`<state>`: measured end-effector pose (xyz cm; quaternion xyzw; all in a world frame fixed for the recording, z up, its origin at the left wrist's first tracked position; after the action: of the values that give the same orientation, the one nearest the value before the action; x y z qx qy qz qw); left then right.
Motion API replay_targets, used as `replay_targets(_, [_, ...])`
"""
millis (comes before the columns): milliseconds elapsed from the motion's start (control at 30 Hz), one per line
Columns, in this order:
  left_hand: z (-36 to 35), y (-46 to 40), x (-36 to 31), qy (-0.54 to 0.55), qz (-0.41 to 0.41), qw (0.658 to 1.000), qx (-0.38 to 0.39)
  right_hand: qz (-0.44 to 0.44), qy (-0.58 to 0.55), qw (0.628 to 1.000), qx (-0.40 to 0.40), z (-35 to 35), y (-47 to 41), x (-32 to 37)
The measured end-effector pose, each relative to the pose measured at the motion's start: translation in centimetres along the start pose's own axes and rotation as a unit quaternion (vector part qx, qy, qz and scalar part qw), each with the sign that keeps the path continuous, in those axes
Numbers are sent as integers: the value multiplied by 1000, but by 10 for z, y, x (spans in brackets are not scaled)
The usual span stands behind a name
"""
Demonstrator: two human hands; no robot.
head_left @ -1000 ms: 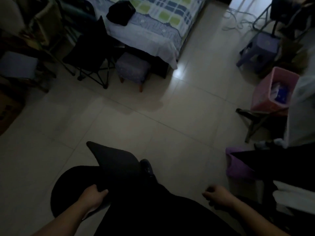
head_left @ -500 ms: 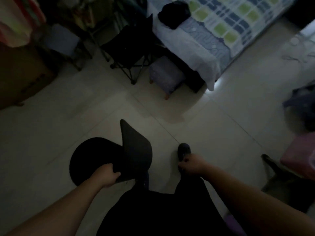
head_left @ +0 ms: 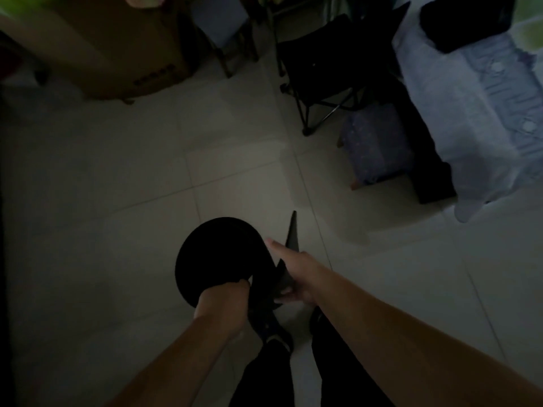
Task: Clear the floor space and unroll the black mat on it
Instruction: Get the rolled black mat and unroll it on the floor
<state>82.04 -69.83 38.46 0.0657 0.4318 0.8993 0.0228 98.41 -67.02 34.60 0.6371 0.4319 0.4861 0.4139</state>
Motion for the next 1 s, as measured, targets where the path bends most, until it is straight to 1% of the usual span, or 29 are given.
replay_targets(133, [8, -21, -6, -41, -33, 998, -27, -36, -63, 995, -63, -9, -29, 17])
replay_targets(200, [13, -37, -4, -53, -42, 997, -36, -55, -116, 989, -68, -10, -41, 23])
replay_targets(267, [19, -54, -3, -66, -51, 995, -49, -77, -193, 976, -71, -8, -54, 25])
replay_targets(300, [23, -62, -2, -71, -57, 994, -56, -88, -213, 970, -74, -5, -60, 27])
replay_targets(400, [33, -84, 7, -101, -70, 989, -82, -90, -214, 970, -77, 4, -83, 41])
replay_targets(533, [61, -113, 28, -138, -68, 979, -135, -55, -237, 965, -101, 12, -113, 76])
replay_targets(600, [79, -124, 35, -151, -66, 971, -171, -33, -251, 964, -83, 10, -125, 93])
replay_targets(700, [100, -134, 42, -143, -67, 960, -231, 37, -297, 953, -41, 5, -142, 111])
replay_targets(800, [102, -141, 46, -132, -68, 949, -278, 115, -339, 933, -36, 10, -152, 112])
replay_targets(867, [88, -142, 36, -159, -62, 948, -267, 157, -335, 928, -46, 15, -157, 102])
replay_targets(933, [61, -152, 20, -153, -68, 949, -266, 197, -288, 935, -68, 23, -168, 84])
replay_targets(1000, [27, -168, 5, -142, -44, 967, -209, 216, -252, 940, -78, 33, -182, 61])
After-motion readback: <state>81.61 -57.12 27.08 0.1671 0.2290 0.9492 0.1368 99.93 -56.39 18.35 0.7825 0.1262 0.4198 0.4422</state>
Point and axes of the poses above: each hand's wrist, its own y-axis away from the middle knuckle, its own z-axis out of the back of the hand, x = y × z, the point moved 1 cm from there along -y, towards the middle knuckle, and after that the axes turned 10 degrees about z, right-handed, at the moved point
